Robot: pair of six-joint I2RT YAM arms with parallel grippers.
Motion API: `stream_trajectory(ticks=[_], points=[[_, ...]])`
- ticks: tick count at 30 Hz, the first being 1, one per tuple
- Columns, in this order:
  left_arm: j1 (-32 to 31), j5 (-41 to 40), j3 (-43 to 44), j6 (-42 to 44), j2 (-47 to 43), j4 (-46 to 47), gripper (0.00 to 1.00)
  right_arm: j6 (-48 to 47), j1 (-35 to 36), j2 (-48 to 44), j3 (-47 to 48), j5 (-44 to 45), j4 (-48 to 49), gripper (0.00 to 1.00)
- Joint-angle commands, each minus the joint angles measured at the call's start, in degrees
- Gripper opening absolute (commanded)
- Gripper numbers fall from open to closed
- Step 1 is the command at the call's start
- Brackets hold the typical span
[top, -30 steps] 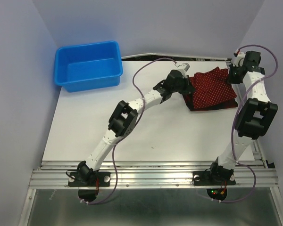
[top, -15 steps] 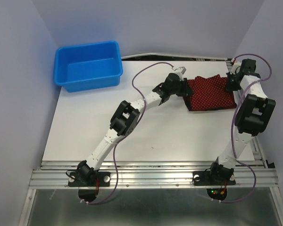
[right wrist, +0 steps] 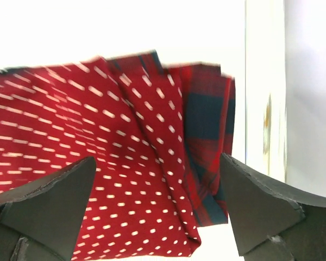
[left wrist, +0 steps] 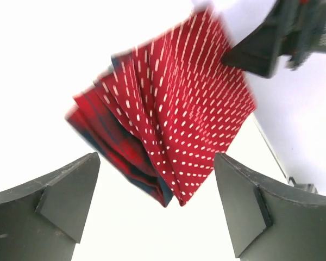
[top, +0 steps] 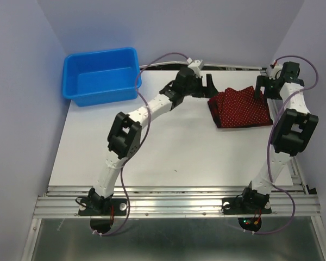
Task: Fold and stack the skirts
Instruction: Neatly place the folded skirt to the corner
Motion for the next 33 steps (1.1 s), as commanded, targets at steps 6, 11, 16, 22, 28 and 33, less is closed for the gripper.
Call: stream_trajectory(ticks=[6,11,16,22,28,33], points=[[10.9,0.1,-15.3,12.9,-31.4,-8.4,0.99,1.1,-0.4,-10.8,14.4,-13.4,-8.2,1.0],[16.4,-4.8,-7.7,29.0,-37.3,-28.9,0.99,1.1,-0.4,-16.7,11.8,-21.6,-14.9,1.0],[21.3,2.4,-20.4,37.6,-46.7,-33.9,0.99,5.5,3.6,-25.8,-10.5,-26.8,-12.0,1.0],[21.8,1.3,-39.8,42.1,-57.8,-35.1,0.99,6.5,17.5,-39.1,-34.2,-23.3,-1.0,1.0],[22.0,-7.3,-57.8,42.0,-67.9,-29.8,0.99,5.3,22.8,-46.4,-48.2,-20.9,2.3,1.0],[22.4,-8.2,-61.9,42.2,-70.9,-29.0,0.99,5.4,22.8,-50.0,-52.2,-19.1,3.5,1.0]])
